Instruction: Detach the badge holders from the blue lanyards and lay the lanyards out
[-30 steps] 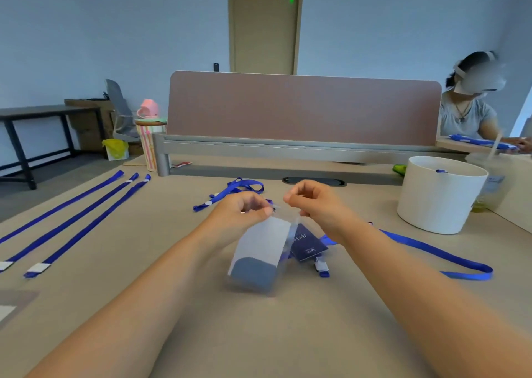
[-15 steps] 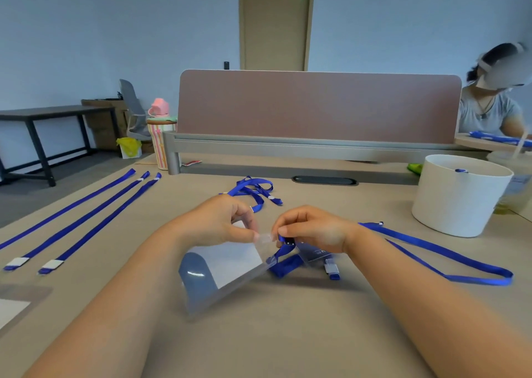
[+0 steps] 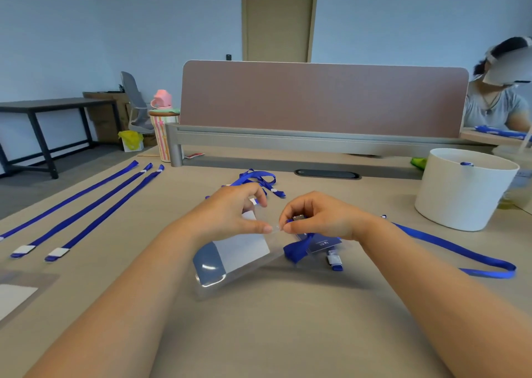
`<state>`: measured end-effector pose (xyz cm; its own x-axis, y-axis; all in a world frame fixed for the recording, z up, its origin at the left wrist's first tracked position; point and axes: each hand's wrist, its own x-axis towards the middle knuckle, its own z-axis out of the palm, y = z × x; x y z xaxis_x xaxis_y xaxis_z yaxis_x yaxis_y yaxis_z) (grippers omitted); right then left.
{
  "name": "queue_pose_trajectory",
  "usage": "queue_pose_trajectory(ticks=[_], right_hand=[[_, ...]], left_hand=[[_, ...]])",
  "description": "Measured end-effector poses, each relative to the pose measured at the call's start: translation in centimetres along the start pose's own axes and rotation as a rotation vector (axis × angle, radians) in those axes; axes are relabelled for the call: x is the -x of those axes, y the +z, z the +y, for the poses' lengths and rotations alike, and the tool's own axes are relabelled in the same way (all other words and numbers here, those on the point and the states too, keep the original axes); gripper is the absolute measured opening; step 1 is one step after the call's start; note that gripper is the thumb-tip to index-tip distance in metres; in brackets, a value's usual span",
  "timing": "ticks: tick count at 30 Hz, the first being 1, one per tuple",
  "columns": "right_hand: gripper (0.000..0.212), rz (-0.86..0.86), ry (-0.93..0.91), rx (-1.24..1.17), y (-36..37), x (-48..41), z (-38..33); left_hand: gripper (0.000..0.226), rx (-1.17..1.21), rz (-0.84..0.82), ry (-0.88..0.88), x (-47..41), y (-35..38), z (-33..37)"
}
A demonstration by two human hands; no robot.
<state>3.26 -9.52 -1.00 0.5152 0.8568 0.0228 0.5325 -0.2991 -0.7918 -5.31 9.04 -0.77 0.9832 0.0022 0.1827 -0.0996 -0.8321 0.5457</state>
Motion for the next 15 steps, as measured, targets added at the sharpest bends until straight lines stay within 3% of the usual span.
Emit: queue_pose_trajectory(ticks=[6,10,15], right_hand=[[0.016,0.070,-0.021,0.021,0.1,0.1,-0.1],[0.023,0.190,-0.014,-0.045,0.0,-0.1,0.3],[0.013,0.327,0.007,-0.064,0.2,-0.5,0.3]], left_hand=[[0.041,-0.094,0.057,0.016,-0.1,-0.1,0.5],[0.046,-0.151,0.267,0.072,-0.2,0.6,0.3],[0.023,-0.397,0.575,0.363,-0.3,1.4,0.6]])
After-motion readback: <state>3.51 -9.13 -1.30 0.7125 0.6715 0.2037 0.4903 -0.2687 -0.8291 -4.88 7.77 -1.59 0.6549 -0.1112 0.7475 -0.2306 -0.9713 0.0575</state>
